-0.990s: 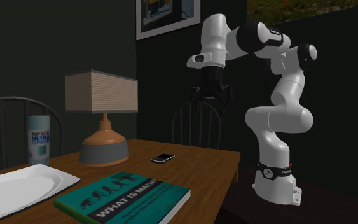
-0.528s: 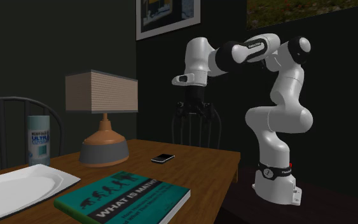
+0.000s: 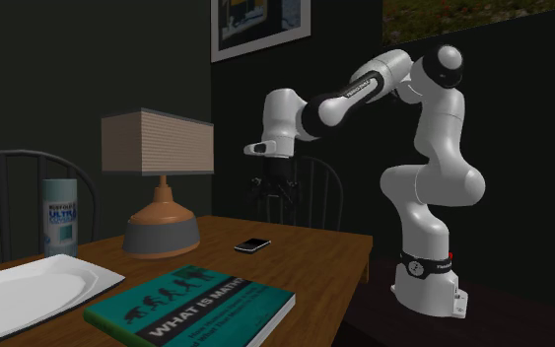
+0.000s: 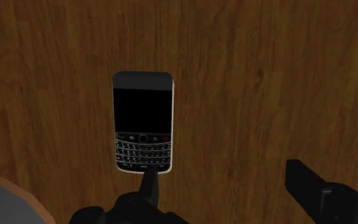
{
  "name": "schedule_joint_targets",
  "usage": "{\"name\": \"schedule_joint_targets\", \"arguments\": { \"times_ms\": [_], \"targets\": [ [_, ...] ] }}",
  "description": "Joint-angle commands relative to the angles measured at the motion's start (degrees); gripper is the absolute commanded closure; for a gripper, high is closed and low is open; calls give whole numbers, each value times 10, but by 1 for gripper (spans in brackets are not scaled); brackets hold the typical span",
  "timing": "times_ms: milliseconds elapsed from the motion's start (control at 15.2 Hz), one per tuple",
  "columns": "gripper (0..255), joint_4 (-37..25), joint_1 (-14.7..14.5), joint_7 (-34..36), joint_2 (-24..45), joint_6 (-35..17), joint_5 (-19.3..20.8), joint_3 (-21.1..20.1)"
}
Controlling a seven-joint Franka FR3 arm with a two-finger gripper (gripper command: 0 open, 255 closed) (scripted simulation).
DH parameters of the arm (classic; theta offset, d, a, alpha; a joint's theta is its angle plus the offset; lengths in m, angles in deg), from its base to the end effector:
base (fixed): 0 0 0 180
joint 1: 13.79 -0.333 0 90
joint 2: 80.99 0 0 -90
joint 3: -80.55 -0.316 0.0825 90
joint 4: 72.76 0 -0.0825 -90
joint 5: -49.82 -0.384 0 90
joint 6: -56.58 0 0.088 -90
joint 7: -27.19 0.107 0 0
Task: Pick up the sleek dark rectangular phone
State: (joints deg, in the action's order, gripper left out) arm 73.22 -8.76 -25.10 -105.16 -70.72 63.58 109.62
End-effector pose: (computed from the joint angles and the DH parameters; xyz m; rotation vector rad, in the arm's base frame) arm 0.3432 -0.2395 0.4025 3.0106 0.7540 0.0762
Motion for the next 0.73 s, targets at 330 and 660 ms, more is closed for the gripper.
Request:
{"name": "schedule_joint_targets", "arguments": {
  "times_ms": [330, 660],
  "targets": [
    [0, -57, -25, -144, 145, -87, -59, 88],
    [0, -42, -31, -163, 179, -131, -84, 96]
  ]
}}
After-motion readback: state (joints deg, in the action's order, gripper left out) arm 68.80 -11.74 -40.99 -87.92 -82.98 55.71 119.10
